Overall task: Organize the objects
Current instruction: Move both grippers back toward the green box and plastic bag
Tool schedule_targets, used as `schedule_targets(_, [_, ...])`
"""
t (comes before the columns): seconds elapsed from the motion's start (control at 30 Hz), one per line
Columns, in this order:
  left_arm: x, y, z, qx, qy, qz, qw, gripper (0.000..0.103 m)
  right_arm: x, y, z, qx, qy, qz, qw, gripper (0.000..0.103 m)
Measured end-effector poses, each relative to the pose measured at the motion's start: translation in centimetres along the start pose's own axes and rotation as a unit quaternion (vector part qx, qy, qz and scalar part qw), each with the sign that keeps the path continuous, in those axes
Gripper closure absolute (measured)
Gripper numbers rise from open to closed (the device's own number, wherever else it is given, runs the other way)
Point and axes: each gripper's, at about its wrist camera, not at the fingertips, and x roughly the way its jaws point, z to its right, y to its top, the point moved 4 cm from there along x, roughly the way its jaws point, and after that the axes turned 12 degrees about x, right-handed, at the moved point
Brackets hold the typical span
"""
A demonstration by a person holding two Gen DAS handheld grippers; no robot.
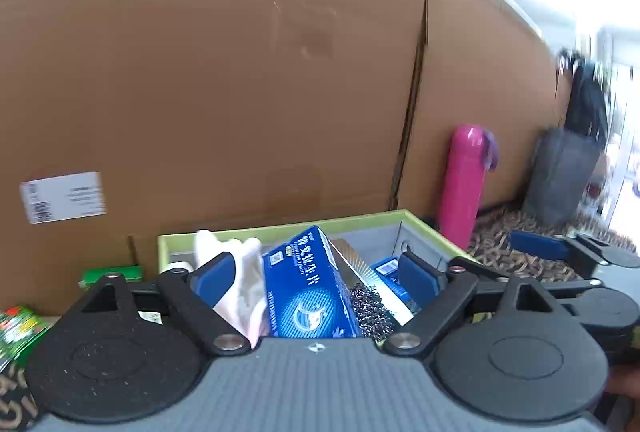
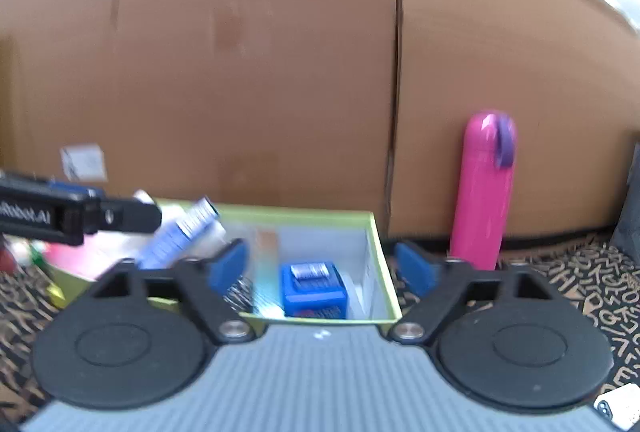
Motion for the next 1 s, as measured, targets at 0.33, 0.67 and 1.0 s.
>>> schedule_targets(0.33, [-7.4,-3.3,-1.0,-0.002,0.048,0.019,0.9986,0.005,-5.8,-2.2,-5.2,0.002,0.057,0.007,0.998,0.0])
schedule_targets(0.67, [-7.8,-9.6,-5.4,-0.059,0.099,-0.061,0.9915,0.004,-5.9,-7.9,-9.9,-0.005,0.079,-0.089,0.993,0.0])
schedule_targets(1.0, [-6.2,-11.3,-11.1,-0.1,0.146,-0.09,0.9801,0.004,-6.2,-9.6,-11.2,-0.013,0.087,-0.12,0.989,0.0])
